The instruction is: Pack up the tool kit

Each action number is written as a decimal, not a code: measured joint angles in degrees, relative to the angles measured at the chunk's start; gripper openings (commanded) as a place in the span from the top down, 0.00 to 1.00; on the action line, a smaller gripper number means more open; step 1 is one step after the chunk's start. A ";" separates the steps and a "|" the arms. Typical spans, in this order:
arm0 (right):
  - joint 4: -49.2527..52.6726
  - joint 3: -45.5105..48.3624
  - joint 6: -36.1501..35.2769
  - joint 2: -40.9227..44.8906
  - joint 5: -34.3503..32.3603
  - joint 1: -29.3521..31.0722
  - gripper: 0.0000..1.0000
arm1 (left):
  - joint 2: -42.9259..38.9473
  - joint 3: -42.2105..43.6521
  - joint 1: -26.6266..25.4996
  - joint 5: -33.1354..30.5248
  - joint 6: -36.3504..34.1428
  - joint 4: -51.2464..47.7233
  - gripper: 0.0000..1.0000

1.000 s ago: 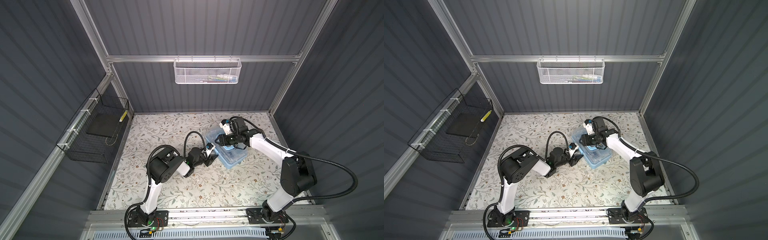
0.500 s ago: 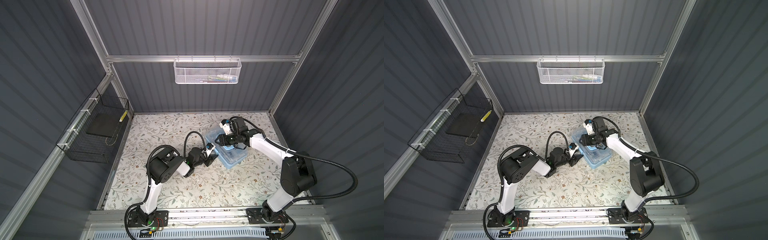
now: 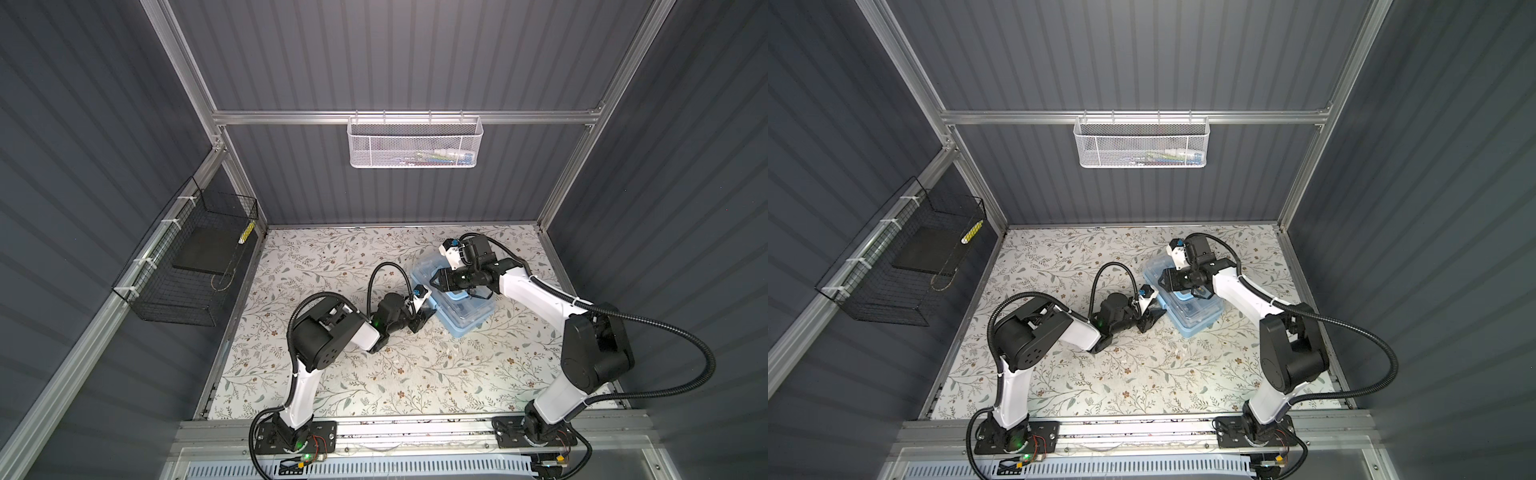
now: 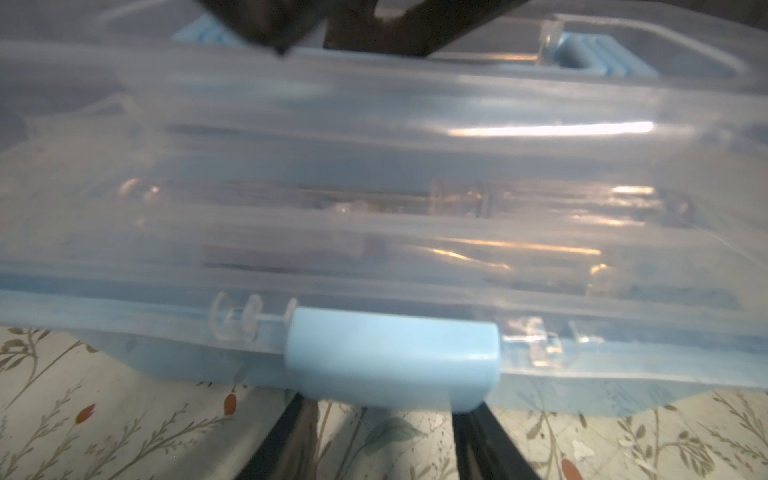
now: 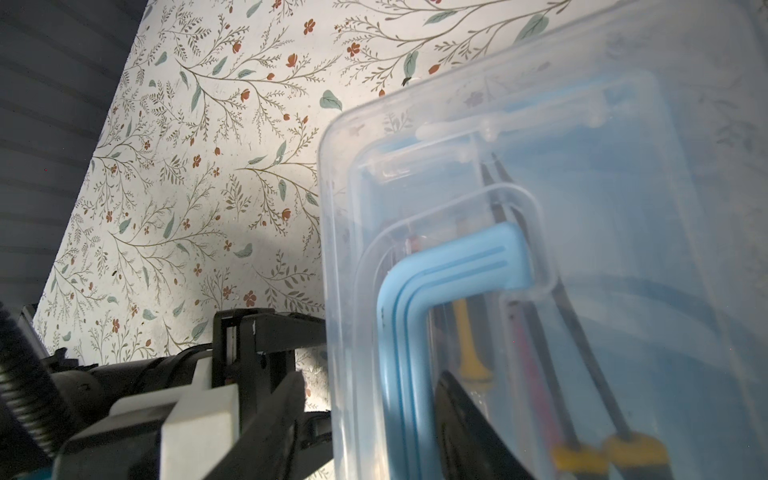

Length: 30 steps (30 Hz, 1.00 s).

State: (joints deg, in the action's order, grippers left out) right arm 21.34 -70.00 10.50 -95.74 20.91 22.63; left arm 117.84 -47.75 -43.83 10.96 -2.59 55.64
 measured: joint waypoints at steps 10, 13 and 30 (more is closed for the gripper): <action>-0.55 0.28 0.04 0.02 -0.09 -0.04 0.51 | -2.97 -0.09 0.00 -0.39 -0.04 -5.95 0.57; -0.68 0.37 0.20 0.02 -0.11 -0.09 0.51 | -4.00 -0.22 0.00 -0.48 -0.07 -8.15 0.57; -3.56 2.08 1.20 0.39 0.24 -0.26 0.53 | -4.50 -3.56 0.00 -0.20 -1.16 -15.39 0.57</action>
State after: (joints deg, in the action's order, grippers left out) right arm 17.78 -67.92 11.70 -95.35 21.15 22.37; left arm 113.34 -51.31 -43.83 10.76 -3.75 40.25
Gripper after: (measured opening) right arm 0.476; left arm 0.494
